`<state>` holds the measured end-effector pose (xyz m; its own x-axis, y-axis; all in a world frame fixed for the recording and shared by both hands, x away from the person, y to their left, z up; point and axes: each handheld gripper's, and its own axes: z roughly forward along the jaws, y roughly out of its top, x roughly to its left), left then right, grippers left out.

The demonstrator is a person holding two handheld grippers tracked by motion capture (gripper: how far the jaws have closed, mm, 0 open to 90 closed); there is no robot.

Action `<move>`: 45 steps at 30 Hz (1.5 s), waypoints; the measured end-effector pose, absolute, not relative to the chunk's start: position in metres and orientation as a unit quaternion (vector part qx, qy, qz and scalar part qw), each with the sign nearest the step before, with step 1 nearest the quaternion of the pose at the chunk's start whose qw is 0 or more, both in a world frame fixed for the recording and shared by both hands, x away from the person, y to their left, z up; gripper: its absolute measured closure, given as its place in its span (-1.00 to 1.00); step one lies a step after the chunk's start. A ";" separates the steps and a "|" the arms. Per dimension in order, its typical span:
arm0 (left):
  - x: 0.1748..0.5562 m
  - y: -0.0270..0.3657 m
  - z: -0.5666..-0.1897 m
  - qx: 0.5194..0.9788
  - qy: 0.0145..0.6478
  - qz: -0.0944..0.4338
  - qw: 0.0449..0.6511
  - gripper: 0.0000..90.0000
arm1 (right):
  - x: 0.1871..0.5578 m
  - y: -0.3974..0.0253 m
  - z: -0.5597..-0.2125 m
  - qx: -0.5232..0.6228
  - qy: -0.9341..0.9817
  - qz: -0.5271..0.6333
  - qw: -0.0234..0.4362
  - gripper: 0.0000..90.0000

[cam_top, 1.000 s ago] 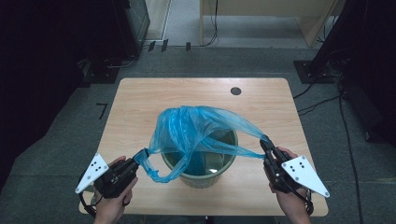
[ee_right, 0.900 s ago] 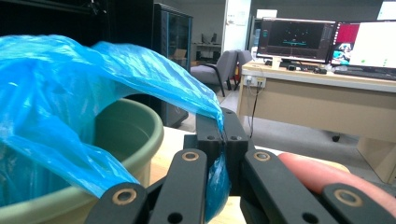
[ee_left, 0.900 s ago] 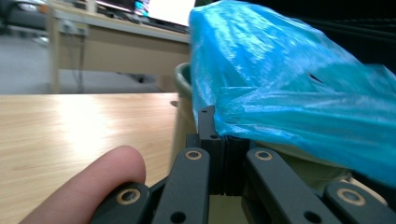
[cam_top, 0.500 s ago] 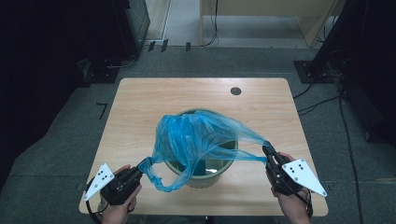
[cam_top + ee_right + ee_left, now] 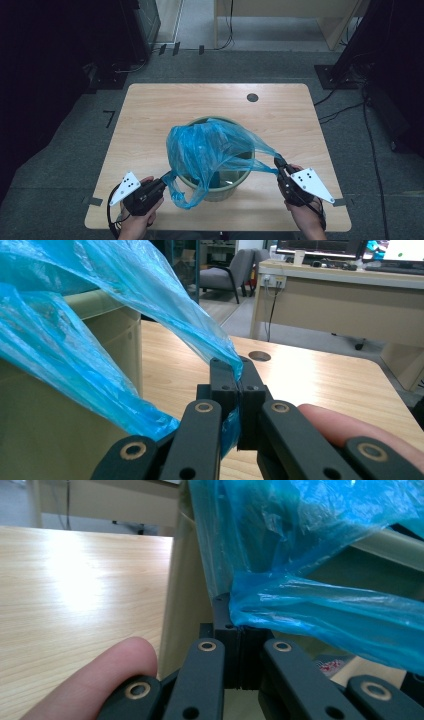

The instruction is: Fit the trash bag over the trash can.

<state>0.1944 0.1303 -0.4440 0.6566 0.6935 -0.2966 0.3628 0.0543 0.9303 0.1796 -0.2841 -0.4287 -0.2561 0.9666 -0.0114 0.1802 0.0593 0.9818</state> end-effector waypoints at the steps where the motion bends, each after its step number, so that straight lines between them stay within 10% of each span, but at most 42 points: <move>1: 0.194 0.132 -0.444 0.672 0.395 0.134 0.612 1.00 | 0.179 -0.285 -0.428 0.467 0.613 0.503 0.391 1.00; 45: 0.205 0.135 -0.471 0.720 0.411 0.093 0.551 0.90 | 0.187 -0.297 -0.443 0.458 0.630 0.529 0.337 1.00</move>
<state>0.2046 0.1350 -0.4712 0.6456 0.6939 -0.3189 0.4891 -0.0550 0.8705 0.1869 -0.2968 -0.4429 -0.3536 0.9335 0.0593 0.2201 0.0214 0.9752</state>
